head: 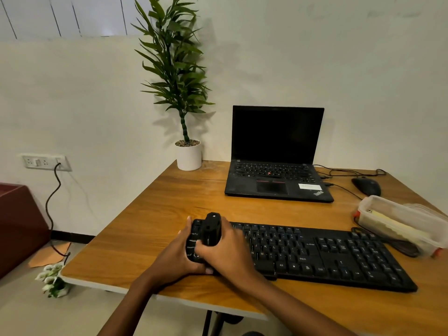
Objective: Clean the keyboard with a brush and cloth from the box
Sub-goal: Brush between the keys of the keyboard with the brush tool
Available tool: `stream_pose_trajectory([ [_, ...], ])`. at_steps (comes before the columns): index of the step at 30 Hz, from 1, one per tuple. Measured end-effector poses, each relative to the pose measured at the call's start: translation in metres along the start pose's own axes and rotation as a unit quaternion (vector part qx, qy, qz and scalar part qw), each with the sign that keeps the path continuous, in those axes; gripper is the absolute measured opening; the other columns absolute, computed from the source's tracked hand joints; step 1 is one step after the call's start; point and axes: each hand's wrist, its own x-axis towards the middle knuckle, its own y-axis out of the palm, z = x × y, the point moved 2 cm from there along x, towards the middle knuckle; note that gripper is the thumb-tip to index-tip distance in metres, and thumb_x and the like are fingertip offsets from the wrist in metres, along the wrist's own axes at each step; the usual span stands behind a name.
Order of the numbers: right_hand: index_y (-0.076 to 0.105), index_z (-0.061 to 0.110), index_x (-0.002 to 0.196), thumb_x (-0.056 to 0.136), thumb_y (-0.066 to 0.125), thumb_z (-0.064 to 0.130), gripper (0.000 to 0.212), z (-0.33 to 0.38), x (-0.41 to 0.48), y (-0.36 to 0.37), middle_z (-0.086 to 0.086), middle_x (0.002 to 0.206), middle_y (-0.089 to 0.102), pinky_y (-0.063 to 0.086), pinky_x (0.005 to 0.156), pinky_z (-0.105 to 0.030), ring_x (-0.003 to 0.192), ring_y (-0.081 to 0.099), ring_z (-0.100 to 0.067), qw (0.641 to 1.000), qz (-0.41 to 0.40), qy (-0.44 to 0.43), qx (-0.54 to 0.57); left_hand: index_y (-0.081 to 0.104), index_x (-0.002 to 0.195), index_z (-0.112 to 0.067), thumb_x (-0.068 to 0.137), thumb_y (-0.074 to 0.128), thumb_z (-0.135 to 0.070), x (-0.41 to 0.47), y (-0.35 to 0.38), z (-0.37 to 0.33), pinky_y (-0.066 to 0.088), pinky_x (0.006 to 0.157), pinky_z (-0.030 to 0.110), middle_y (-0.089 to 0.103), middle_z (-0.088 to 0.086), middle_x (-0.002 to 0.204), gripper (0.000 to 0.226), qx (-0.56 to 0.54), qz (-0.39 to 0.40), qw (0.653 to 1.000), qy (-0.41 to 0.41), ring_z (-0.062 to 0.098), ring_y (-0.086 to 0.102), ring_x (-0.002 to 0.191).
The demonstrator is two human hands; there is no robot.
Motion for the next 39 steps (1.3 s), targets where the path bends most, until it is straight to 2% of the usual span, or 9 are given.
stream_pose_trajectory([
  [3, 0.054, 0.026, 0.085, 0.071, 0.071, 0.030, 0.023, 0.003, 0.008, -0.008, 0.004, 0.079, 0.063, 0.055, 0.057, -0.026, 0.068, 0.062, -0.009, 0.996, 0.053, 0.023, 0.072, -0.016, 0.142, -0.041, 0.053, 0.084, -0.054, -0.001, 0.000, 0.000, 0.032, 0.111, 0.028, 0.031, -0.021, 0.143, 0.135, 0.011, 0.008, 1.000, -0.003, 0.009, 0.031, 0.137],
  [6, 0.050, 0.021, 0.089, 0.078, 0.071, 0.025, 0.024, -0.002, 0.048, -0.036, 0.009, 0.079, 0.056, 0.050, 0.056, -0.017, 0.069, 0.060, -0.007, 0.994, -0.025, 0.034, 0.097, -0.018, 0.145, -0.035, 0.043, 0.085, -0.062, -0.001, -0.001, -0.002, 0.032, 0.110, 0.028, 0.021, -0.005, 0.154, 0.147, 0.019, -0.001, 1.000, -0.019, 0.013, 0.029, 0.138],
  [9, 0.049, 0.017, 0.097, 0.077, 0.072, 0.024, 0.032, -0.016, 0.081, -0.044, 0.005, 0.084, 0.056, 0.056, 0.073, -0.035, 0.085, 0.062, -0.020, 0.994, -0.054, 0.041, 0.081, -0.017, 0.146, -0.035, 0.039, 0.083, -0.068, -0.001, -0.001, -0.002, 0.025, 0.116, 0.039, 0.014, -0.003, 0.158, 0.150, 0.030, -0.004, 0.999, -0.023, 0.015, 0.019, 0.143],
  [12, 0.048, 0.019, 0.098, 0.075, 0.074, 0.028, 0.036, -0.025, 0.087, -0.029, -0.001, 0.091, 0.061, 0.052, 0.078, -0.036, 0.088, 0.060, -0.021, 0.999, 0.019, 0.025, 0.004, -0.017, 0.145, -0.035, 0.036, 0.081, -0.071, -0.001, -0.001, -0.002, 0.025, 0.116, 0.035, 0.017, -0.003, 0.157, 0.151, 0.029, -0.001, 0.999, -0.026, 0.013, 0.021, 0.142],
  [19, 0.051, 0.020, 0.082, 0.075, 0.070, 0.025, 0.021, -0.019, 0.064, -0.013, -0.001, 0.079, 0.061, 0.048, 0.050, -0.022, 0.063, 0.059, -0.012, 0.995, 0.091, 0.029, 0.039, -0.018, 0.142, -0.040, 0.039, 0.082, -0.069, -0.002, 0.000, -0.002, 0.030, 0.112, 0.029, 0.022, -0.005, 0.155, 0.147, 0.016, -0.001, 1.000, -0.016, 0.010, 0.028, 0.138],
  [23, 0.051, 0.017, 0.091, 0.076, 0.071, 0.025, 0.026, -0.021, 0.084, -0.030, 0.000, 0.086, 0.062, 0.053, 0.062, -0.024, 0.077, 0.063, -0.017, 0.999, -0.005, 0.032, 0.030, -0.016, 0.146, -0.033, 0.038, 0.082, -0.068, -0.003, 0.000, -0.004, 0.029, 0.106, 0.020, 0.023, -0.007, 0.153, 0.151, 0.007, -0.001, 1.000, -0.015, 0.007, 0.030, 0.134],
  [28, 0.050, 0.021, 0.086, 0.073, 0.071, 0.027, 0.026, -0.022, 0.054, -0.007, 0.005, 0.075, 0.056, 0.047, 0.059, -0.025, 0.068, 0.056, -0.013, 0.999, 0.024, -0.021, -0.010, -0.016, 0.147, -0.032, 0.036, 0.082, -0.069, -0.003, -0.001, -0.004, 0.033, 0.098, 0.014, 0.028, -0.008, 0.150, 0.152, 0.009, -0.001, 1.000, -0.016, 0.005, 0.037, 0.128],
  [35, 0.052, 0.017, 0.092, 0.073, 0.072, 0.027, 0.028, -0.018, 0.077, -0.014, -0.005, 0.089, 0.064, 0.054, 0.071, -0.032, 0.080, 0.062, -0.019, 0.999, 0.026, 0.015, 0.016, -0.015, 0.147, -0.032, 0.038, 0.083, -0.067, -0.002, 0.000, -0.005, 0.031, 0.105, 0.020, 0.025, -0.004, 0.153, 0.151, 0.011, -0.003, 1.000, -0.019, 0.008, 0.032, 0.134],
  [39, 0.051, 0.020, 0.087, 0.071, 0.072, 0.028, 0.027, -0.015, 0.063, -0.002, 0.001, 0.080, 0.059, 0.048, 0.058, -0.025, 0.071, 0.058, -0.013, 0.996, 0.084, 0.016, 0.022, -0.016, 0.146, -0.035, 0.038, 0.082, -0.070, -0.001, -0.001, -0.003, 0.032, 0.113, 0.035, 0.024, -0.002, 0.155, 0.150, 0.020, -0.007, 1.000, -0.017, 0.014, 0.029, 0.139],
])
